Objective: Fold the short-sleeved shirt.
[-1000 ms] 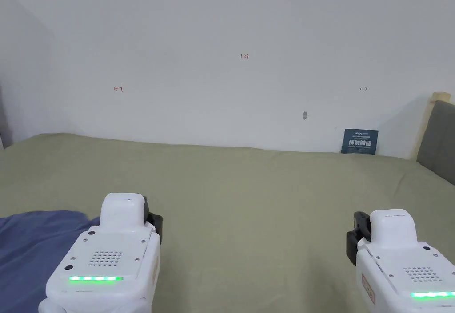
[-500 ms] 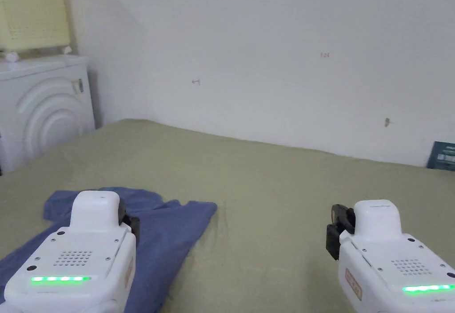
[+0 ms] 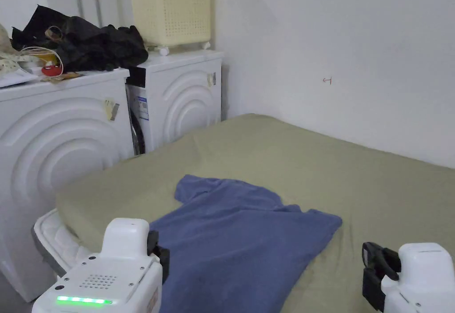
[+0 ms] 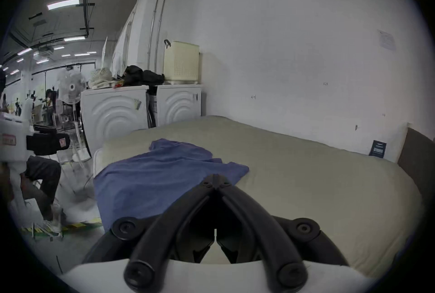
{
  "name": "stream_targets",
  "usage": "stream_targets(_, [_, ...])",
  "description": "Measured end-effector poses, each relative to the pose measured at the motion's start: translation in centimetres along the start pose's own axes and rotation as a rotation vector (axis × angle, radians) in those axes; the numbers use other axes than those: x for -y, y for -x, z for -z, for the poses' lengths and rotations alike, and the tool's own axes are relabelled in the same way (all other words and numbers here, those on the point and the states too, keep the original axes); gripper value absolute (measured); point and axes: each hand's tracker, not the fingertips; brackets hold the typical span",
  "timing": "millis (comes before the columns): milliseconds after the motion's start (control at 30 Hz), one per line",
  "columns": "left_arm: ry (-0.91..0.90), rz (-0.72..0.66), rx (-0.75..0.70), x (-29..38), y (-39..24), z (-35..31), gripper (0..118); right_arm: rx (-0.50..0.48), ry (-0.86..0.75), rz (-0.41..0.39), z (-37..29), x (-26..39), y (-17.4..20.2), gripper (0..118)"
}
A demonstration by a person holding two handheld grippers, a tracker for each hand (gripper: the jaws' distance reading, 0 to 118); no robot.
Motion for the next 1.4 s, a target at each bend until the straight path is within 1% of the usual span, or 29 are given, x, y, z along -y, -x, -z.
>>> stream_targets(100, [0.063, 0.042, 0.141, -2.0, -1.7, 4.5, 1, 0.039, 0.02, -0.006, 0.3, 0.2, -2.9, 0])
stream_targets(133, [0.088, 0.043, 0.199, -3.0, -2.4, 6.8, 1, 0.074, 0.031, -0.021, 0.4, 0.3, -4.0, 0])
stream_targets(167, [0.145, 0.064, 0.241, -4.3, -3.4, 9.5, 1, 0.112, 0.048, -0.039, 0.5, 0.5, -5.4, 0])
stream_targets(233, [0.202, 0.141, 0.335, -6.1, -5.6, 14.2, 1, 0.148, 0.066, -0.044, 0.4, 0.8, -7.7, 0])
stream_targets(267, [0.259, 0.195, 0.351, -7.2, -7.3, 17.1, 13, 0.186, 0.08, -0.048, 0.2, 1.1, -9.0, 0])
stream_targets(300, [0.288, 0.209, 0.387, -7.7, -8.2, 19.1, 33, 0.205, 0.089, -0.047, 0.0, 1.4, -10.1, 0])
stream_targets(333, [0.359, 0.196, 0.468, -8.3, -9.5, 22.0, 65, 0.228, 0.105, -0.041, -0.3, 1.7, -11.2, 0])
stream_targets(367, [0.401, 0.21, 0.491, -8.4, -11.0, 24.3, 105, 0.254, 0.119, -0.039, -0.5, 2.2, -12.2, 0])
stream_targets(400, [0.44, 0.204, 0.532, -8.5, -12.1, 26.3, 117, 0.271, 0.131, -0.037, -0.8, 2.6, -13.1, 0])
stream_targets(433, [0.47, 0.219, 0.556, -8.7, -13.4, 28.3, 117, 0.295, 0.153, -0.028, -1.1, 3.2, -14.1, 0])
stream_targets(500, [0.523, 0.224, 0.56, -8.2, -15.5, 31.6, 117, 0.331, 0.175, -0.015, -1.6, 4.4, -15.5, 0])
stream_targets(533, [0.553, 0.258, 0.509, -7.7, -16.9, 33.1, 117, 0.336, 0.195, 0.005, -1.8, 5.0, -16.1, 0])
stream_targets(600, [0.612, 0.3, 0.533, -6.4, -18.9, 35.6, 117, 0.364, 0.24, 0.025, -1.9, 6.3, -17.2, 0])
stream_targets(667, [0.656, 0.29, 0.526, -5.0, -20.0, 37.6, 117, 0.369, 0.273, 0.044, -1.9, 7.5, -17.8, 0])
stream_targets(700, [0.698, 0.285, 0.468, -4.0, -20.9, 38.8, 117, 0.369, 0.282, 0.052, -1.9, 8.2, -18.1, 0])
stream_targets(733, [0.703, 0.274, 0.422, -3.2, -21.6, 39.5, 117, 0.364, 0.291, 0.068, -1.9, 8.7, -18.3, 0])
stream_targets(833, [0.735, 0.241, 0.427, -0.9, -22.5, 40.5, 114, 0.374, 0.322, 0.073, -1.9, 10.0, -18.5, 0])
stream_targets(900, [0.796, 0.224, 0.433, 0.1, -22.3, 40.2, 111, 0.375, 0.339, 0.081, -2.0, 10.4, -18.7, 0])
stream_targets(933, [0.756, 0.266, 0.424, 0.4, -22.5, 39.4, 104, 0.374, 0.345, 0.083, -2.0, 10.7, -18.8, 0])
stream_targets(967, [0.709, 0.345, 0.414, 0.2, -22.7, 38.8, 74, 0.373, 0.351, 0.079, -2.1, 10.8, -19.0, 0])
stream_targets(1000, [0.692, 0.425, 0.38, 0.0, -23.0, 38.1, 51, 0.373, 0.358, 0.074, -2.2, 10.8, -19.2, 0])
stream_targets(1033, [0.665, 0.443, 0.39, -0.7, -22.1, 38.0, 13, 0.381, 0.358, 0.066, -2.5, 10.8, -19.4, 0])
stream_targets(1067, [0.668, 0.391, 0.459, -1.4, -21.7, 37.7, 1, 0.39, 0.352, 0.06, -2.7, 10.7, -19.5, 0])
stream_targets(1133, [0.654, 0.341, 0.436, -2.2, -21.4, 37.2, 1, 0.409, 0.337, 0.063, -3.5, 10.4, -20.2, 0])
stream_targets(1167, [0.632, 0.342, 0.465, -2.7, -21.5, 36.1, 1, 0.424, 0.33, 0.068, -3.9, 10.2, -20.4, 0])
stream_targets(1200, [0.599, 0.367, 0.478, -3.2, -21.9, 35.2, 1, 0.441, 0.319, 0.075, -4.5, 9.8, -20.8, 0])
stream_targets(1233, [0.565, 0.4, 0.458, -4.0, -22.6, 34.2, 1, 0.454, 0.303, 0.08, -5.2, 9.5, -21.3, 0])
stream_targets(1400, [0.449, 0.471, 0.638, -8.2, -27.9, 28.0, 1, 0.544, 0.259, 0.079, -8.6, 7.6, -23.4, 0])
